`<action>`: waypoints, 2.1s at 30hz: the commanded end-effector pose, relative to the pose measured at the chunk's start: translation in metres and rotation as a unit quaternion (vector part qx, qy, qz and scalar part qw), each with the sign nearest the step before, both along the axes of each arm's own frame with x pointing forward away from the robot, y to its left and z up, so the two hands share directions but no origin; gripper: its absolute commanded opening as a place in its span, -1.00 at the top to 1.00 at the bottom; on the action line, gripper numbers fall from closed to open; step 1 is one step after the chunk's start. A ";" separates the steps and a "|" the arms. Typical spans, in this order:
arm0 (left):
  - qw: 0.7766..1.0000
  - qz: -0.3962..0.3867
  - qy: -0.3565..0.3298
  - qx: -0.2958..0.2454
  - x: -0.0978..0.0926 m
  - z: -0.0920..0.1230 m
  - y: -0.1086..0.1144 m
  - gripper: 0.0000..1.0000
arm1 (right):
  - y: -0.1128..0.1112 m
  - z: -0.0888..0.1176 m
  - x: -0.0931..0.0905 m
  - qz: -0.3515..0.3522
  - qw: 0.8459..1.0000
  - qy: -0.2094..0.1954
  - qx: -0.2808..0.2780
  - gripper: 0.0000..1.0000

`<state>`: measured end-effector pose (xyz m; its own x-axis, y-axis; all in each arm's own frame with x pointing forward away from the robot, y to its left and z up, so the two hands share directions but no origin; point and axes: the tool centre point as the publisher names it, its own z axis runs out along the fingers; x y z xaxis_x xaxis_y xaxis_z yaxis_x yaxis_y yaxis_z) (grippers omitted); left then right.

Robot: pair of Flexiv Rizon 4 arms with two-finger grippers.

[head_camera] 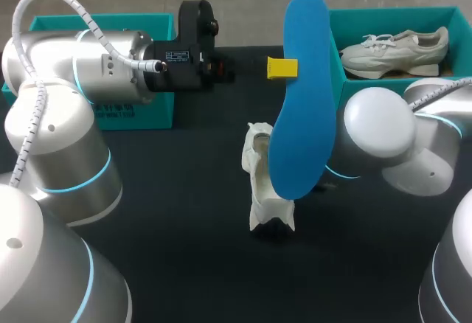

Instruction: Take the shoe out of the shoebox, open the shoe tongue, remove and reinsert the insole, then place the shoe into the shoebox

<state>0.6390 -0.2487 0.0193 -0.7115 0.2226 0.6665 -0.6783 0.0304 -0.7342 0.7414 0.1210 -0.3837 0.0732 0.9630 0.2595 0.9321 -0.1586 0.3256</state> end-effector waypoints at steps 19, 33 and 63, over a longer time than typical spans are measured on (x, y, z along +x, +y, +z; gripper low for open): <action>1.000 0.001 0.000 -0.001 -0.001 -0.001 0.000 1.00 | -0.017 0.067 -0.009 0.008 0.978 0.055 0.199 -1.00; 1.000 0.001 0.000 -0.001 -0.001 -0.001 0.000 1.00 | -0.036 0.102 0.006 0.038 0.958 0.044 0.280 -1.00; 1.000 0.001 0.000 -0.001 -0.001 -0.001 0.000 1.00 | -0.069 0.242 0.044 0.142 0.824 0.053 0.546 -1.00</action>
<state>0.6390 -0.2487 0.0193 -0.7115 0.2226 0.6665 -0.6783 0.0304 -0.7342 0.7784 0.0517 -0.1435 -0.0340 0.1735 0.9842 0.9946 -0.0908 0.0503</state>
